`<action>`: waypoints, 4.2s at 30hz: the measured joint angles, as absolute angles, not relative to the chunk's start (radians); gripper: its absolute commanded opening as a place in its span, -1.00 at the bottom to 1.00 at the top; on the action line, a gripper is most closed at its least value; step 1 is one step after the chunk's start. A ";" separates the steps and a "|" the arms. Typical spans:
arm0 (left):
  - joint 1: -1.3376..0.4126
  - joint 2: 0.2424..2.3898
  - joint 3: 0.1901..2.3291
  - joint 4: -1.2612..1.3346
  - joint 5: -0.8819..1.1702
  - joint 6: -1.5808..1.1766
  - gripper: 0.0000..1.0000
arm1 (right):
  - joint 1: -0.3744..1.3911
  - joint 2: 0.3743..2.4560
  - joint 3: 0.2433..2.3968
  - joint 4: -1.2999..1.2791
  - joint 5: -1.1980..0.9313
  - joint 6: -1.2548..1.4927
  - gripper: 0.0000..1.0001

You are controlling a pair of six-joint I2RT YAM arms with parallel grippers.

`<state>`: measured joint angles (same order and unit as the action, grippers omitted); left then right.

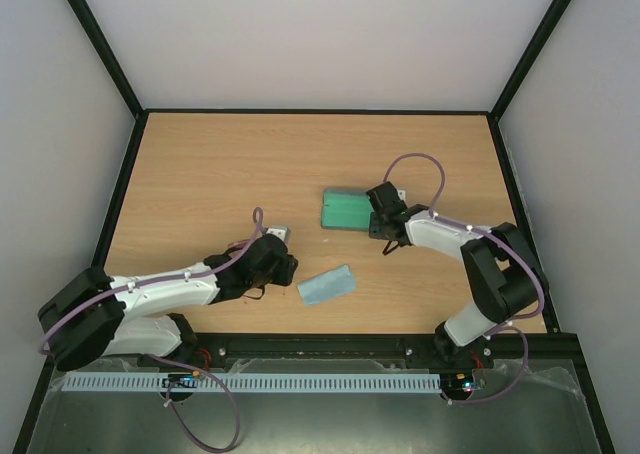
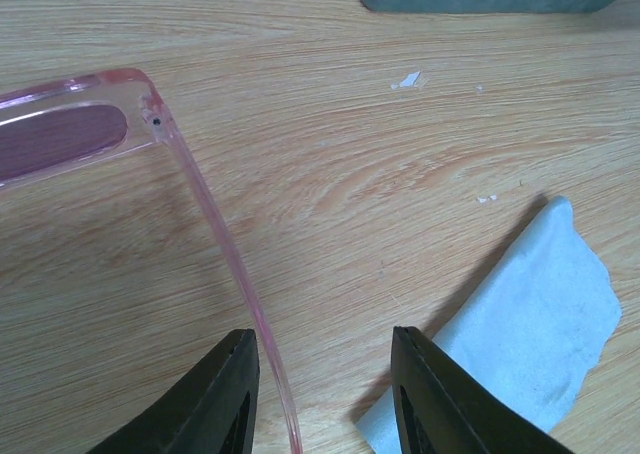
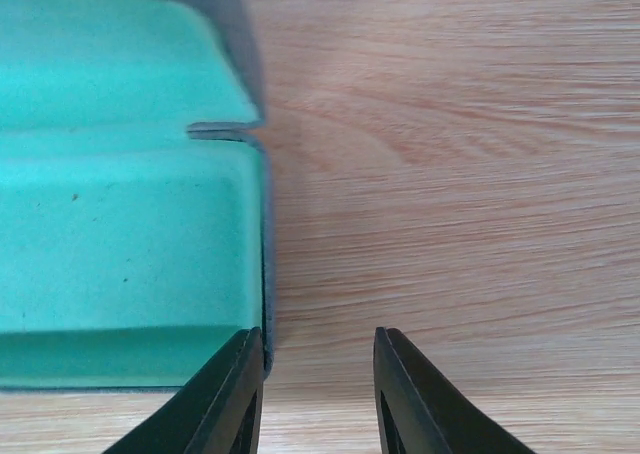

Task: Organize the sunglasses
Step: Adjust the sunglasses case at the center of the board, then pick up the glasses cleaning cloth from the center of the board.

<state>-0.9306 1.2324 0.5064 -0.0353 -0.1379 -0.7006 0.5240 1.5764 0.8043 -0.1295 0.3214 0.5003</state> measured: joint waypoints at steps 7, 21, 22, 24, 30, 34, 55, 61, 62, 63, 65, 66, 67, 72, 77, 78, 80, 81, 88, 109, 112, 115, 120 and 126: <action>-0.931 1.240 0.506 -0.036 -0.134 -0.699 -0.18 | 0.498 1.517 0.783 -0.125 0.249 0.485 -0.35; -1.002 1.111 0.509 -0.168 -0.072 -0.788 -0.35 | 0.657 1.226 0.631 -0.160 0.004 0.502 -0.49; -1.011 1.102 0.505 -0.171 -0.071 -0.797 -0.35 | 0.678 1.233 0.622 -0.163 -0.003 0.506 -0.49; -1.023 1.082 0.490 -0.173 -0.071 -0.815 -0.35 | 0.722 1.253 0.612 -0.171 -0.008 0.516 -0.49; -1.067 1.070 0.470 -0.174 -0.083 -0.863 -0.35 | 0.842 1.338 0.618 -0.188 0.035 0.551 -0.53; -1.089 1.083 0.470 -0.171 -0.088 -0.879 -0.35 | 0.894 1.403 0.644 -0.201 0.073 0.569 -0.54; -1.095 1.040 0.450 -0.177 -0.113 -0.896 -0.35 | 0.929 1.467 0.688 -0.235 0.186 0.613 -0.60; -1.095 1.039 0.448 -0.179 -0.114 -0.898 -0.35 | 0.934 1.474 0.688 -0.234 0.185 0.613 -0.72; -1.095 1.039 0.448 -0.179 -0.114 -0.898 -0.35 | 0.935 1.475 0.688 -0.234 0.185 0.614 -0.77; -1.095 1.039 0.448 -0.179 -0.114 -0.898 -0.35 | 0.937 1.476 0.688 -0.233 0.186 0.614 -0.82; -1.095 1.038 0.448 -0.179 -0.114 -0.898 -0.35 | 0.942 1.478 0.688 -0.230 0.187 0.615 -0.90; -1.095 1.037 0.448 -0.179 -0.114 -0.898 -0.35 | 0.944 1.478 0.688 -0.226 0.187 0.616 -0.93; -1.095 1.035 0.448 -0.179 -0.114 -0.898 -0.35 | 0.947 1.479 0.688 -0.223 0.186 0.616 -0.97; -1.095 1.031 0.448 -0.178 -0.113 -0.898 -0.35 | 0.950 1.479 0.687 -0.220 0.190 0.627 -0.97; -1.110 1.080 0.449 -0.158 -0.112 -0.899 -0.34 | 0.950 1.459 0.667 -0.215 0.217 0.661 -0.97; -1.116 1.105 0.450 -0.150 -0.110 -0.899 -0.34 | 0.950 1.451 0.659 -0.215 0.223 0.667 -0.97; -1.127 1.150 0.456 -0.139 -0.108 -0.899 -0.35 | 0.947 1.433 0.643 -0.215 0.236 0.680 -0.97; -1.133 1.175 0.464 -0.133 -0.107 -0.899 -0.35 | 0.944 1.425 0.635 -0.215 0.242 0.685 -0.97; -1.164 1.350 0.573 -0.095 -0.106 -0.898 -0.35 | 0.912 1.348 0.560 -0.192 0.262 0.723 -0.97; -1.174 1.639 0.761 -0.095 -0.241 -0.945 -0.58 | 0.862 1.238 0.458 -0.128 0.256 0.745 -0.97; -1.179 1.641 0.762 -0.096 -0.248 -0.953 -0.59 | 0.859 1.233 0.455 -0.128 0.253 0.745 -0.97; -1.185 1.643 0.762 -0.094 -0.254 -0.962 -0.62 | 0.857 1.231 0.453 -0.126 0.251 0.745 -0.97; -1.187 1.655 0.762 -0.067 -0.256 -0.973 -0.70 | 0.857 1.230 0.451 -0.123 0.250 0.744 -0.97; -1.187 1.671 0.762 -0.028 -0.256 -0.980 -0.95 | 0.857 1.230 0.450 -0.122 0.249 0.745 -0.97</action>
